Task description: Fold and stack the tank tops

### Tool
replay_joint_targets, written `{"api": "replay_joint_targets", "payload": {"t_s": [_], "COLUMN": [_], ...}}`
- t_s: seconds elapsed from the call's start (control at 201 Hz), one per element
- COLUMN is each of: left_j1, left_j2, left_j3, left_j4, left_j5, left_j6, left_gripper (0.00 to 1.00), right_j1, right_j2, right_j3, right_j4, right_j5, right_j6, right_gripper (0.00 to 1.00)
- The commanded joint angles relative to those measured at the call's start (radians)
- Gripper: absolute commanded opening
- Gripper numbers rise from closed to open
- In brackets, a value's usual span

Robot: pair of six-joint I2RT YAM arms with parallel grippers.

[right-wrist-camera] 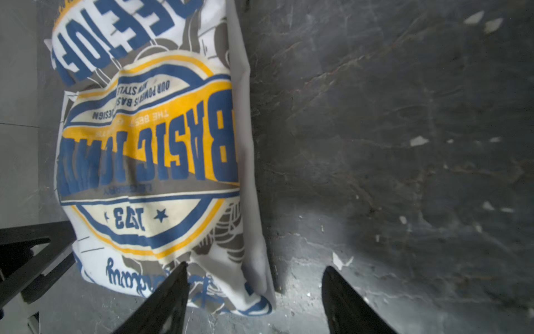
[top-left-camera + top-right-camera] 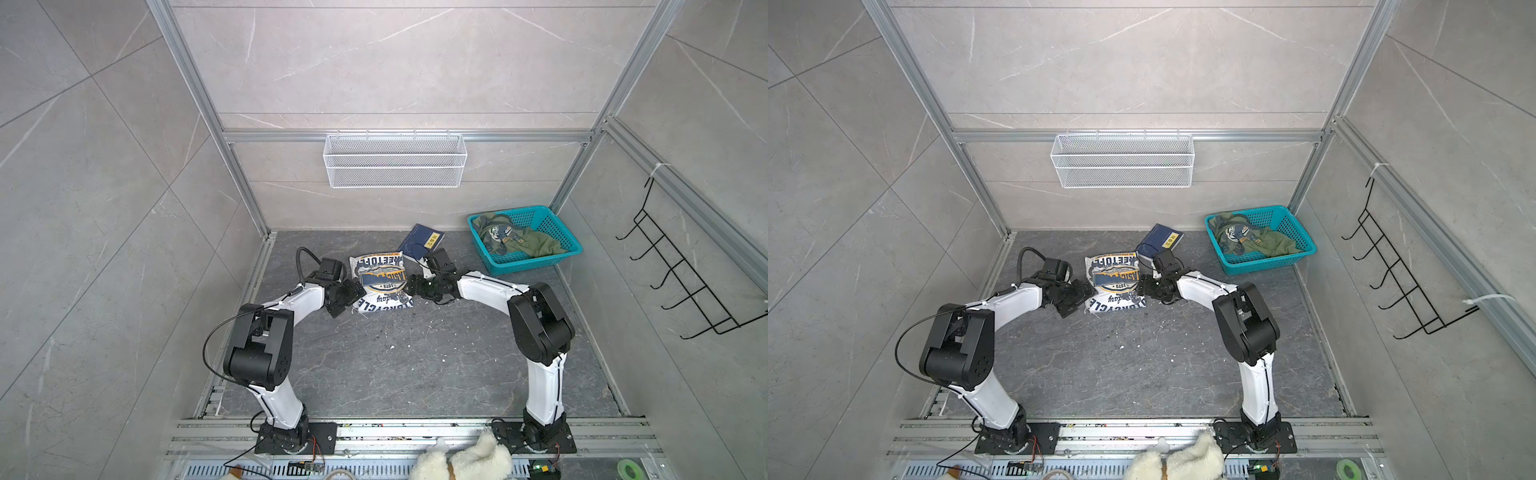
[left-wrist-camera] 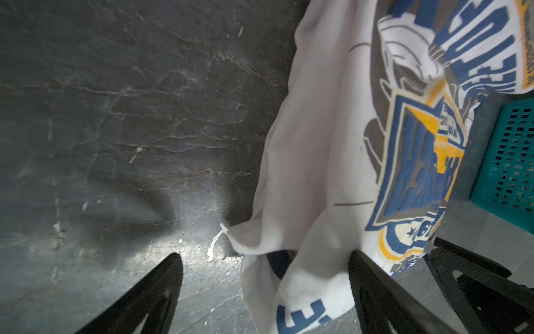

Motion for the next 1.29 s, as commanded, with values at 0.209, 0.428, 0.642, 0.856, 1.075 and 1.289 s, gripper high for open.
{"api": "replay_joint_targets", "payload": {"t_s": [0.209,0.428,0.642,0.856,1.075,1.289], "left_j1": [-0.037,-0.073,-0.058,-0.002,0.001,-0.01], "left_j2": [0.028,0.032,-0.009,-0.013,-0.058,-0.156], "left_j3": [0.019,0.023,-0.024,-0.065,-0.049,-0.03], "left_j4": [0.172,0.197,0.175,0.113,0.06,-0.079], "left_j5": [0.111,0.14,0.097,0.045,0.009,-0.12], "left_j6": [-0.042,-0.07,-0.071,-0.057,-0.023,-0.011], "left_gripper": [0.7,0.55,0.32,0.23,0.56,0.76], "right_j1": [0.028,0.086,0.102,0.08,0.078,0.079], "right_j2": [0.052,0.029,-0.032,-0.07,-0.105,-0.209], "right_j3": [0.009,-0.011,-0.057,-0.113,-0.123,-0.183], "right_j4": [0.085,0.093,0.063,0.065,0.056,0.026], "right_j5": [-0.079,-0.073,0.041,0.095,0.092,0.124], "right_j6": [0.047,0.082,0.095,0.101,0.076,0.056], "right_gripper": [0.73,0.68,0.67,0.66,0.66,0.66]}}
